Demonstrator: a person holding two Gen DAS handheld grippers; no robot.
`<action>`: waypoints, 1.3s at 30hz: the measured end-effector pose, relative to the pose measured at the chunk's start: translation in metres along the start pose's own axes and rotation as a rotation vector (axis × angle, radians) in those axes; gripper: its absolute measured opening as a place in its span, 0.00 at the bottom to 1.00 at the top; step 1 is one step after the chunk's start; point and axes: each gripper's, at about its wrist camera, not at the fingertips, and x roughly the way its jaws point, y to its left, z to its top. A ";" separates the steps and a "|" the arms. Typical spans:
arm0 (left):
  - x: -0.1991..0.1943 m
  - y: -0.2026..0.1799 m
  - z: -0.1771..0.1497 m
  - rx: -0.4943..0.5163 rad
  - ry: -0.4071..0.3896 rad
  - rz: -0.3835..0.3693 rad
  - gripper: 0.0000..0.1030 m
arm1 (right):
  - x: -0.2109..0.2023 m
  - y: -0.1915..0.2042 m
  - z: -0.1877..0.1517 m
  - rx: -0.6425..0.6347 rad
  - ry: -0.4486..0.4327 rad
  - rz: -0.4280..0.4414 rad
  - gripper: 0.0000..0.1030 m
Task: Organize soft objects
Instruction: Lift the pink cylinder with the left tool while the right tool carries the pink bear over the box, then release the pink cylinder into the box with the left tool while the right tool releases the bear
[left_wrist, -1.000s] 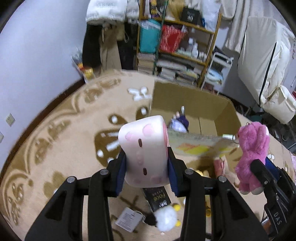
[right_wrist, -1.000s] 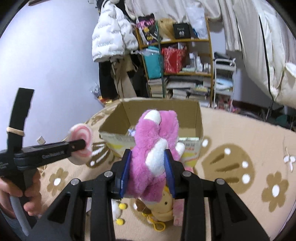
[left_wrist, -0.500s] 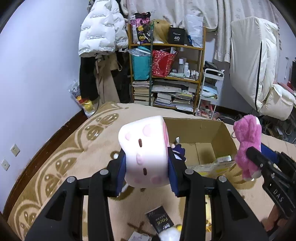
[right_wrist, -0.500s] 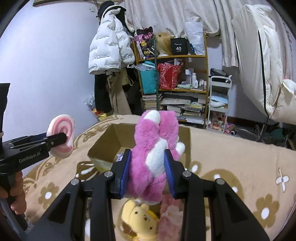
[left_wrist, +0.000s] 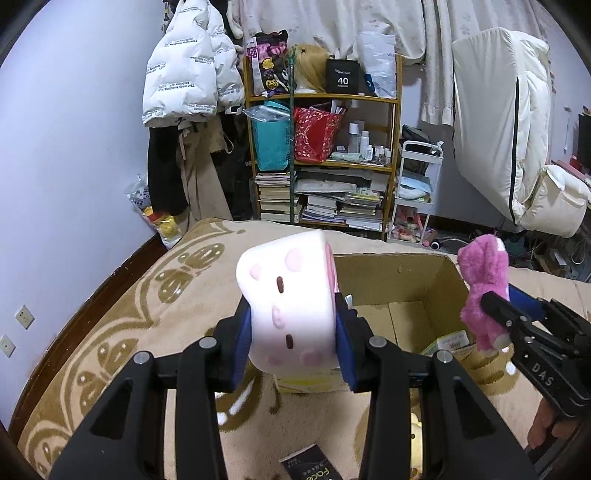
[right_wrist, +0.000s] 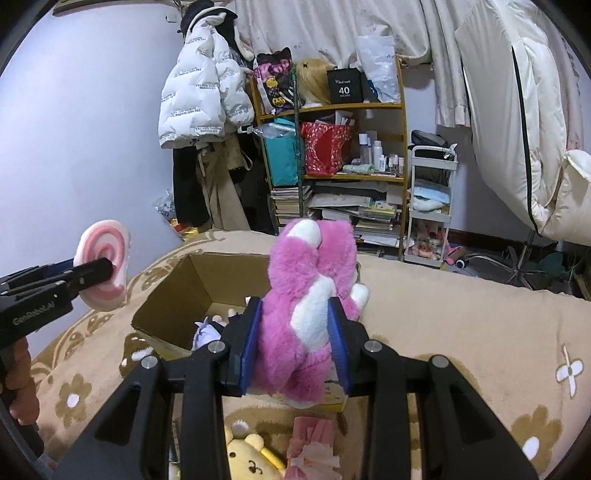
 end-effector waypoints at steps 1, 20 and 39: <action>0.002 -0.002 0.000 0.004 0.000 -0.002 0.37 | 0.004 -0.001 0.000 0.003 0.005 0.003 0.36; 0.042 -0.024 -0.015 0.023 0.099 -0.073 0.38 | 0.024 0.003 -0.010 -0.013 0.031 0.083 0.37; 0.051 -0.014 -0.019 -0.030 0.143 -0.060 0.65 | 0.026 -0.002 -0.007 0.029 0.022 0.095 0.56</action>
